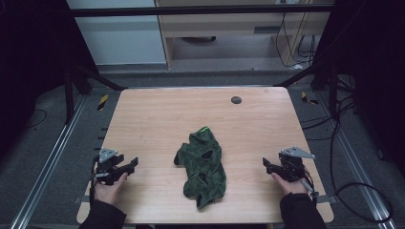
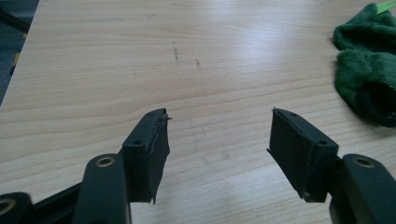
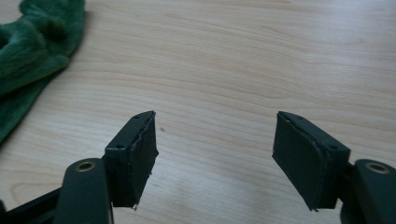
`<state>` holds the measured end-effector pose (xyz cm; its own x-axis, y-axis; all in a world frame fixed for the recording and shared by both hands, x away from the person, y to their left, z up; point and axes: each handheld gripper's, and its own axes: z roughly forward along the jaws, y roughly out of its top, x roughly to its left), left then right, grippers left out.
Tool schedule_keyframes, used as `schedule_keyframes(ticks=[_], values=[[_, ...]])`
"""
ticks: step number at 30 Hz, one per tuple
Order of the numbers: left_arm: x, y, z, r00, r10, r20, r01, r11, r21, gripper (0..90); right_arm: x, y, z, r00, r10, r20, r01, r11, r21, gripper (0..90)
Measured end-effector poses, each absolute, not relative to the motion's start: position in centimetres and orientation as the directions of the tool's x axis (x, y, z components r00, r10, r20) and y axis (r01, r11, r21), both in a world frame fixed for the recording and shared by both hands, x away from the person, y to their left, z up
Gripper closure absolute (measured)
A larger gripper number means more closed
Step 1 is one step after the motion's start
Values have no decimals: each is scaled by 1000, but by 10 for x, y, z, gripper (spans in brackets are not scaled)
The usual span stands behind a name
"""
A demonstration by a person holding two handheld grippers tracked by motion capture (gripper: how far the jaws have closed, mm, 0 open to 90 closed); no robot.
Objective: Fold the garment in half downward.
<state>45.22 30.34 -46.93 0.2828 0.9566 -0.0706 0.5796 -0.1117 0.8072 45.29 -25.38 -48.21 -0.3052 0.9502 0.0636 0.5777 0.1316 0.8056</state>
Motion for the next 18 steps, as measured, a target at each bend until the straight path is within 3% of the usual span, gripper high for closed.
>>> schedule_keyframes(ticks=[11,18], values=[[448,289,-467,368,926,-85,584,-159,796,384,440,-238,-475,-377,924,65,544,164,823,379],[447,279,-462,403,912,-75,580,-191,792,389,438,-228,-467,-413,908,69,523,175,834,374]])
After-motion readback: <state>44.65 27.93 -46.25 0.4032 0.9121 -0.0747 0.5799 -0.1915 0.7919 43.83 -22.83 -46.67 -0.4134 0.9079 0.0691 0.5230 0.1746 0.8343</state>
